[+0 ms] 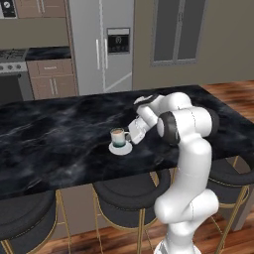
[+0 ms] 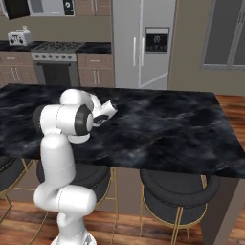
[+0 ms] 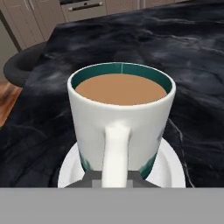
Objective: Pick the cup of tea, navigate to the dining table, and place it on the saucer.
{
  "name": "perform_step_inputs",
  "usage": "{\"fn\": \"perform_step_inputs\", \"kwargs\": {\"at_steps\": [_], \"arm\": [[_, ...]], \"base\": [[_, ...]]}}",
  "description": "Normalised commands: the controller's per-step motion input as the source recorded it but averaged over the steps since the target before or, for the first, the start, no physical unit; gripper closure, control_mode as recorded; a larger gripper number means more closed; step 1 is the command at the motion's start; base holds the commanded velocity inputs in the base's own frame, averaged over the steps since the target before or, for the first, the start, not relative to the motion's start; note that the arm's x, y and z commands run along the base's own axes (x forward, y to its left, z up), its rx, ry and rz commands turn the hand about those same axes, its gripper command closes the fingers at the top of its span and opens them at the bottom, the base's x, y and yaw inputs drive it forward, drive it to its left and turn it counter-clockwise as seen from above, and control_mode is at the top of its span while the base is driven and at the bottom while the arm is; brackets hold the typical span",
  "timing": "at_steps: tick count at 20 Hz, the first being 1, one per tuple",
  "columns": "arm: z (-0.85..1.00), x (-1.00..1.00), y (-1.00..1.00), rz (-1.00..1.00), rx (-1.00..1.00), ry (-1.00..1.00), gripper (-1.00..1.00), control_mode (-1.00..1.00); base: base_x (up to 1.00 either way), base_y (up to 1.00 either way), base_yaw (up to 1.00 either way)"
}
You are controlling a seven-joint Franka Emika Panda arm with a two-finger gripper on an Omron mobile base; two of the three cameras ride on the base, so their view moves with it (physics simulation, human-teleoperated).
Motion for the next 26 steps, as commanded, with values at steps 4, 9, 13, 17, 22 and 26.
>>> {"fn": "perform_step_inputs", "kwargs": {"at_steps": [4, 9, 13, 17, 22, 26], "arm": [[-0.27, 0.03, 0.00, 0.00, 0.00, 0.06, 1.00, -1.00], [-0.29, 0.01, 0.00, 0.00, 0.00, 0.08, 1.00, -1.00], [-0.17, 0.05, 0.00, 0.00, 0.00, 0.07, 1.00, -1.00], [-0.08, 0.00, 0.00, 0.00, 0.00, 0.04, 1.00, -1.00], [-0.01, 0.00, 0.00, 0.00, 0.00, 0.03, 1.00, -1.00], [-0.01, 0.00, 0.00, 0.00, 0.00, 0.03, -1.00, -1.00]], "base": [[0.00, 0.00, 0.00], [0.00, 0.00, 0.00], [0.00, 0.00, 0.00], [0.00, 0.00, 0.00], [0.00, 0.00, 0.00], [0.00, 0.00, 0.00]]}}
